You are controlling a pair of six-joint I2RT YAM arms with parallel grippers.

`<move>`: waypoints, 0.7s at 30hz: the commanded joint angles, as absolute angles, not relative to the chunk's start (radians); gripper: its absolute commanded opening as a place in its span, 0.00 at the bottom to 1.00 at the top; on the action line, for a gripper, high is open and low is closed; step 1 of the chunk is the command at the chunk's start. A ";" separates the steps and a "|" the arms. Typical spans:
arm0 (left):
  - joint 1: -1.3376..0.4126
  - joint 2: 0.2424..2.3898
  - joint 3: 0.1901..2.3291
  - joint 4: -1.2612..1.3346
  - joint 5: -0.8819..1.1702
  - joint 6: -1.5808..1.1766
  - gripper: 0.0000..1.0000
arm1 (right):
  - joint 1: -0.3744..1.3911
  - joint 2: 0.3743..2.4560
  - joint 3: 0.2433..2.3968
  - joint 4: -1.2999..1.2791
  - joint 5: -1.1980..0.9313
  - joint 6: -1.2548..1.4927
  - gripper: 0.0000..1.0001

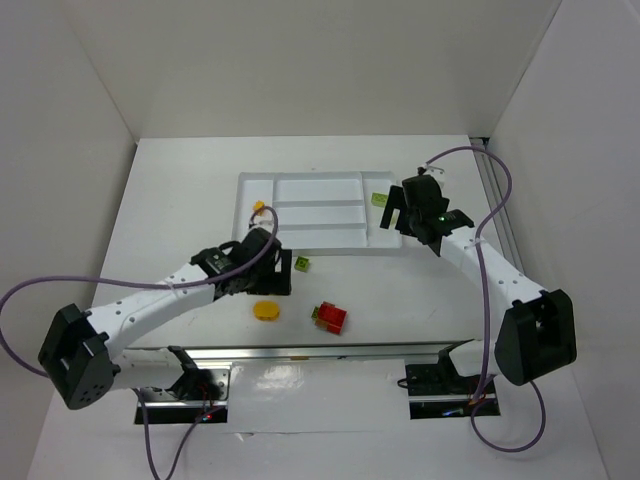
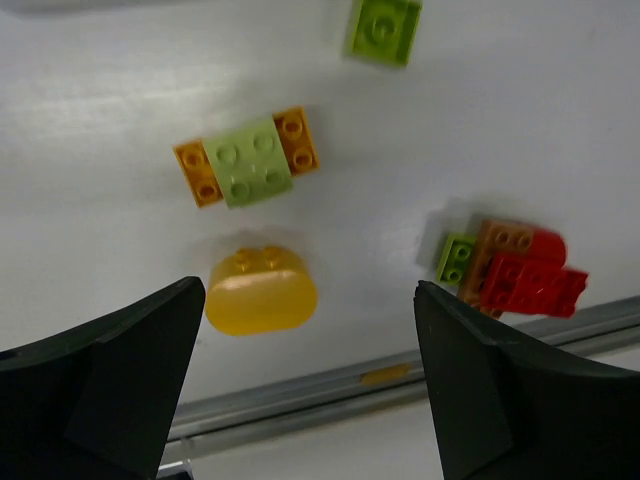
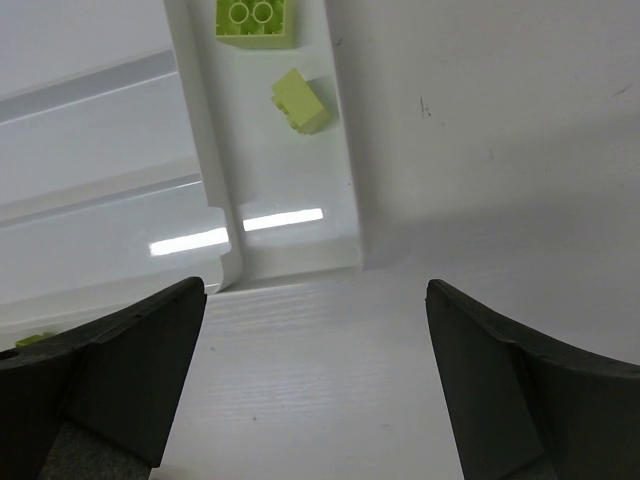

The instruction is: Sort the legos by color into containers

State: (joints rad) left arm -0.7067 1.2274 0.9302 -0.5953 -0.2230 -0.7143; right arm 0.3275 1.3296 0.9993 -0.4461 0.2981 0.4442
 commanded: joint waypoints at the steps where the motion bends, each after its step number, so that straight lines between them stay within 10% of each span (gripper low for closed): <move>1: -0.774 1.215 0.852 -0.633 -0.204 -0.813 0.97 | 0.331 1.295 0.992 -0.439 0.299 0.454 0.98; 21: -0.819 1.365 0.707 -0.514 -0.298 -0.867 0.92 | 0.350 1.285 0.974 -0.457 0.318 0.463 0.99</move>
State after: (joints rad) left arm -0.8154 1.3518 0.7166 -0.5755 -0.2840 -0.8673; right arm 0.3424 1.3293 0.9878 -0.4515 0.2996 0.4522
